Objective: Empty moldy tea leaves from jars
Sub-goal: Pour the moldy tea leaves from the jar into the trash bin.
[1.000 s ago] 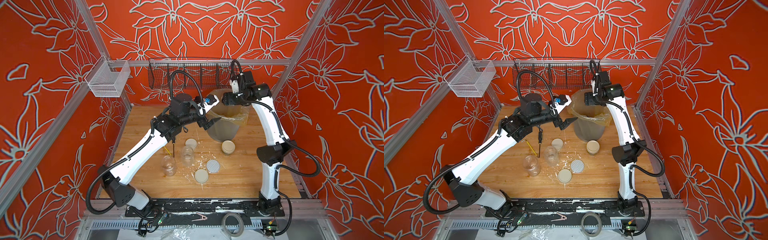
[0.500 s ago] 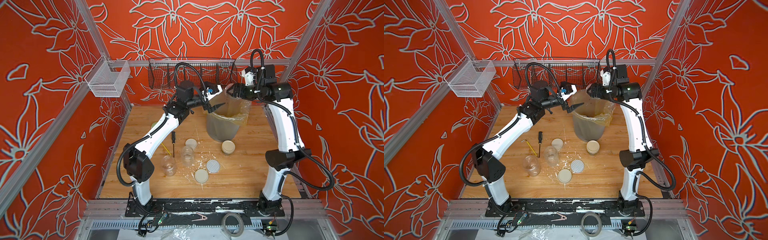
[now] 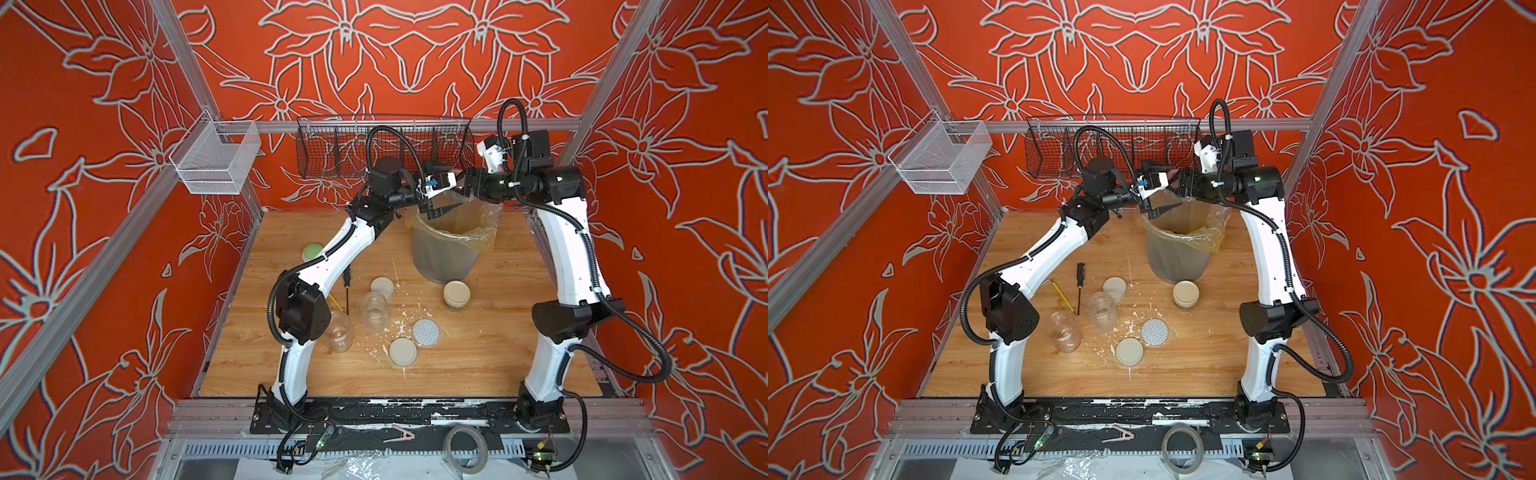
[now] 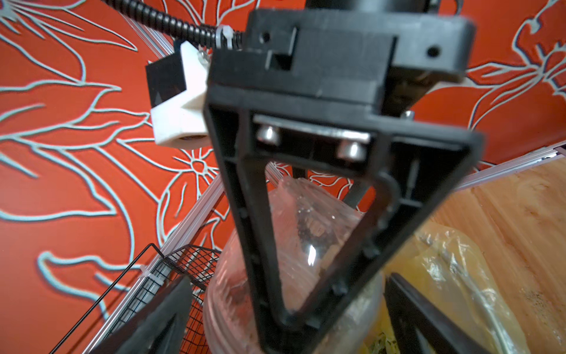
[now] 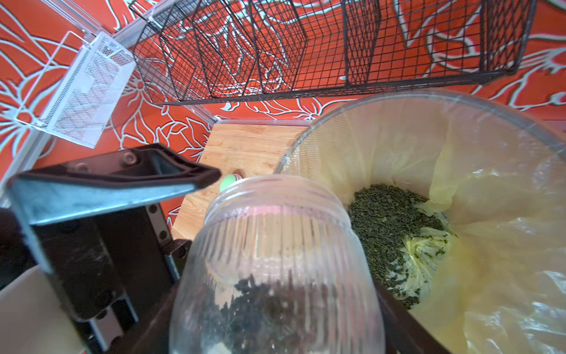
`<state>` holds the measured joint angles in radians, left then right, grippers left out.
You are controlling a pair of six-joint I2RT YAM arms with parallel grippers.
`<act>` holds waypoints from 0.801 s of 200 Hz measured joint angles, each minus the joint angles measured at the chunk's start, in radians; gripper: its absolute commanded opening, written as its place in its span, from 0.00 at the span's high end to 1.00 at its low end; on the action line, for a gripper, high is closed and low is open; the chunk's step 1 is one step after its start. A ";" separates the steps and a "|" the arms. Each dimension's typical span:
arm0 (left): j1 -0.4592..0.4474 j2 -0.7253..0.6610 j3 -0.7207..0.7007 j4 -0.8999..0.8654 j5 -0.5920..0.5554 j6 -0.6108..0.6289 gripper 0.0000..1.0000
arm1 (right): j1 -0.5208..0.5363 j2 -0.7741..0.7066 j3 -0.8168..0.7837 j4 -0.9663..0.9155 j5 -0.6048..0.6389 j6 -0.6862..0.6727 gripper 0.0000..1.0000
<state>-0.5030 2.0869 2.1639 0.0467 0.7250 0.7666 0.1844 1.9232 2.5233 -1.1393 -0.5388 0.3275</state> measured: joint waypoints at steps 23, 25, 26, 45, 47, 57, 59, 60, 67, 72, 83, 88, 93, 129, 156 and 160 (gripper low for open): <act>0.000 0.022 0.034 -0.002 0.011 0.019 0.00 | 0.000 -0.001 0.000 0.003 -0.020 0.004 0.73; 0.000 0.023 0.035 -0.002 0.012 0.020 0.00 | 0.000 -0.001 0.000 0.003 -0.021 0.005 0.72; 0.000 0.025 0.037 -0.002 0.013 0.020 0.01 | 0.000 -0.001 0.000 0.004 -0.021 0.005 0.73; 0.000 0.042 0.057 -0.001 0.017 0.027 0.02 | 0.000 -0.001 -0.002 0.009 -0.029 0.008 0.73; 0.000 0.044 0.059 -0.001 0.018 0.026 0.02 | 0.000 -0.001 -0.002 0.009 -0.030 0.009 0.73; 0.000 0.049 0.061 0.000 0.018 0.027 0.03 | 0.000 -0.001 -0.004 0.011 -0.037 0.013 0.73; 0.000 0.050 0.061 0.000 0.018 0.027 0.04 | 0.000 -0.001 -0.005 0.012 -0.039 0.014 0.73; 0.000 0.050 0.061 0.000 0.018 0.026 0.04 | 0.000 -0.001 -0.005 0.013 -0.039 0.014 0.73; 0.000 0.053 0.061 0.000 0.018 0.026 0.05 | 0.000 -0.001 -0.009 0.016 -0.045 0.016 0.73; 0.000 0.055 0.061 0.000 0.018 0.026 0.06 | 0.000 -0.001 -0.012 0.019 -0.049 0.017 0.73; 0.000 0.059 0.061 0.000 0.018 0.024 0.09 | 0.000 -0.001 -0.020 0.024 -0.054 0.020 0.73; 0.000 0.060 0.061 0.000 0.018 0.021 0.11 | 0.000 -0.001 -0.024 0.027 -0.054 0.022 0.73; 0.000 0.061 0.061 0.000 0.018 0.023 0.12 | 0.000 -0.001 -0.027 0.029 -0.056 0.022 0.73; 0.000 0.065 0.061 -0.001 0.016 -0.011 0.28 | -0.001 -0.003 -0.048 0.052 -0.056 0.037 0.73; -0.001 0.065 0.061 0.006 0.008 -0.057 0.36 | -0.001 -0.017 -0.071 0.076 -0.045 0.054 0.74; -0.001 0.065 0.061 0.008 0.006 -0.066 0.36 | -0.001 -0.020 -0.074 0.080 -0.040 0.056 0.74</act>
<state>-0.5037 2.1521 2.2253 0.0551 0.7315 0.7010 0.1837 1.9030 2.4489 -1.0588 -0.5793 0.3840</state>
